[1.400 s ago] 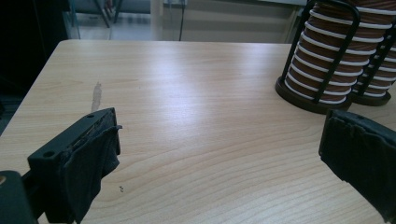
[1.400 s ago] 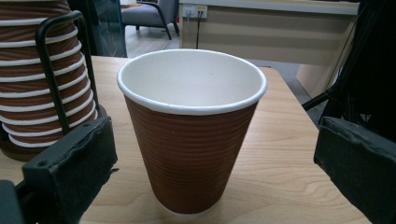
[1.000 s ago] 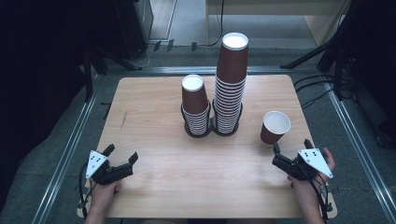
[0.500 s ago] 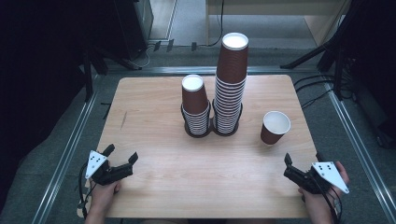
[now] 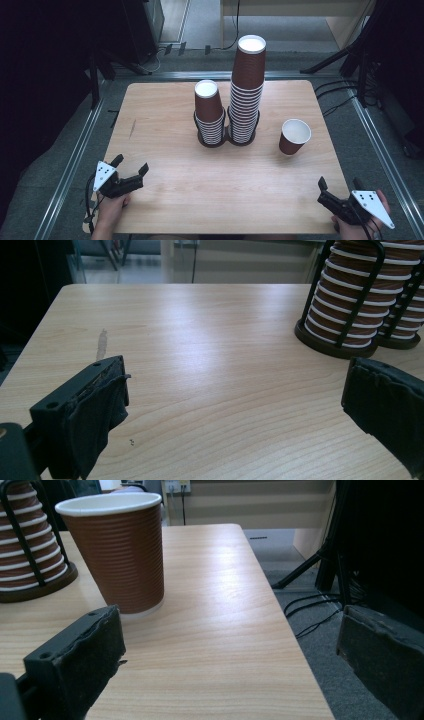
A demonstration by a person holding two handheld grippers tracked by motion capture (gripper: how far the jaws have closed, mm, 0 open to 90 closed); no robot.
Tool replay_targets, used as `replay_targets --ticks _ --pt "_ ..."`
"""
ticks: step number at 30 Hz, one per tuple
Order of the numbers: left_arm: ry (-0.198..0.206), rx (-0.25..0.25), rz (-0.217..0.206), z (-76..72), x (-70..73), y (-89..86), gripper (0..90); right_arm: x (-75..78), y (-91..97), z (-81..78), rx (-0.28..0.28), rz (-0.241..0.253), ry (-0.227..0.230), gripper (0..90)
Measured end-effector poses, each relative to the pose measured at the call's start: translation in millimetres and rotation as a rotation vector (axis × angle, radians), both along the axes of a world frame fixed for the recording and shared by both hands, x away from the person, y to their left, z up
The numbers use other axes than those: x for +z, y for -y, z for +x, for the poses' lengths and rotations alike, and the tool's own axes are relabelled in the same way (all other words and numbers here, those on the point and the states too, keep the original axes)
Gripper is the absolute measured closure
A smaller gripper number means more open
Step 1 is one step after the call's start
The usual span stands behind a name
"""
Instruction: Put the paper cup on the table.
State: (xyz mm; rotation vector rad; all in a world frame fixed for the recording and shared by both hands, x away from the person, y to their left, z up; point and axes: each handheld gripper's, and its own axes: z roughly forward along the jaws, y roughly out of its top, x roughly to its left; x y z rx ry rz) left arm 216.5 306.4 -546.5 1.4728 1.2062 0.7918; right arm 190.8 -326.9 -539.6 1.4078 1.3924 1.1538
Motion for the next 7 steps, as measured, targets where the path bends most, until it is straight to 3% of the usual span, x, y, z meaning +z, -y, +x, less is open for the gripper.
replay_targets --ticks 7 --pt "0.009 0.025 -0.068 -2.9 -0.1 -7.2 0.0 8.2 0.7 -1.5 0.01 0.029 0.008 0.0"
